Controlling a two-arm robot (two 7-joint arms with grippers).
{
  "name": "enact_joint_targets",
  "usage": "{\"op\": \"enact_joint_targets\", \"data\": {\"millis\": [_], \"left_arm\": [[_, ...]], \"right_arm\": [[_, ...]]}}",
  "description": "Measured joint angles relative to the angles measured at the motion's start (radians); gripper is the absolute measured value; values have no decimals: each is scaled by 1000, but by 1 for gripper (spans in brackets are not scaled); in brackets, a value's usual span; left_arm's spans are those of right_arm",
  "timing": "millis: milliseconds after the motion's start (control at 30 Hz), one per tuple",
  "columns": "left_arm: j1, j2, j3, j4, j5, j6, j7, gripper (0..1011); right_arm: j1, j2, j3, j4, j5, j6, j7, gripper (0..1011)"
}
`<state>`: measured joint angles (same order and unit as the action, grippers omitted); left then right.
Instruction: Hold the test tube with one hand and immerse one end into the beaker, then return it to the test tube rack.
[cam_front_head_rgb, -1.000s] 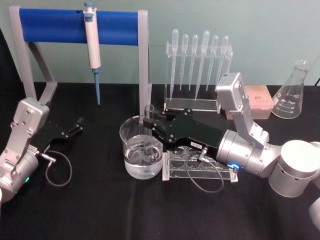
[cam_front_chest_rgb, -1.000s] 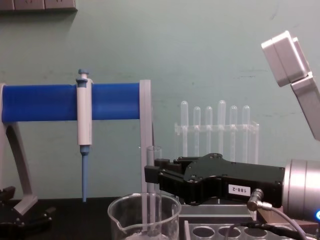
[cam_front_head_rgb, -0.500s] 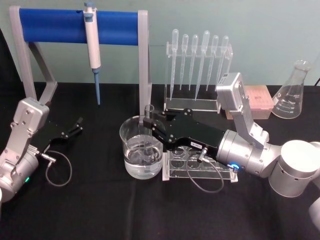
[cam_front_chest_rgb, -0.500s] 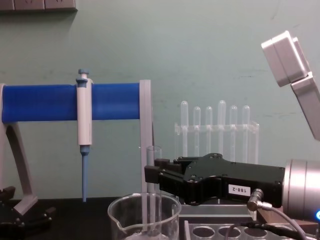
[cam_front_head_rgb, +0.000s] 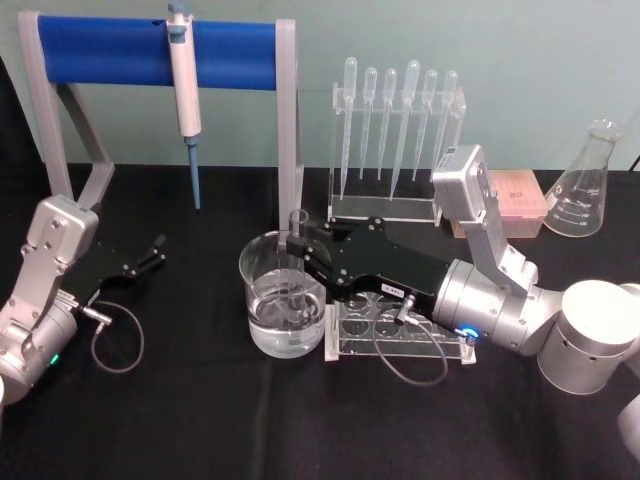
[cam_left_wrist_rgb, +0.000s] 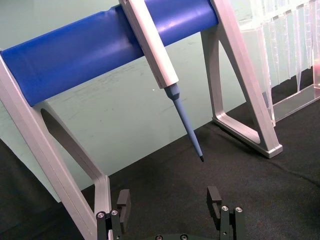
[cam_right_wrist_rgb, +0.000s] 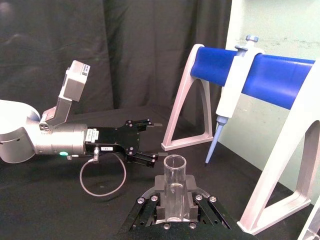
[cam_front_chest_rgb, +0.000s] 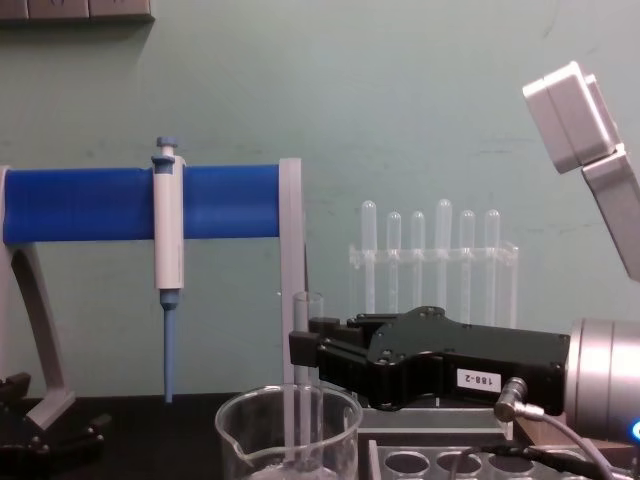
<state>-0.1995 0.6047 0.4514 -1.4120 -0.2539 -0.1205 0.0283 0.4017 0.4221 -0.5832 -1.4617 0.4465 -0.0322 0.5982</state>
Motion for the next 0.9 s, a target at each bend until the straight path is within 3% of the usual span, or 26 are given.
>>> {"op": "enact_joint_targets", "data": {"millis": [900], "left_arm": [[0,0,0,0,0,0,0,1000]], "right_arm": [[0,0,0,0,0,0,0,244]]}}
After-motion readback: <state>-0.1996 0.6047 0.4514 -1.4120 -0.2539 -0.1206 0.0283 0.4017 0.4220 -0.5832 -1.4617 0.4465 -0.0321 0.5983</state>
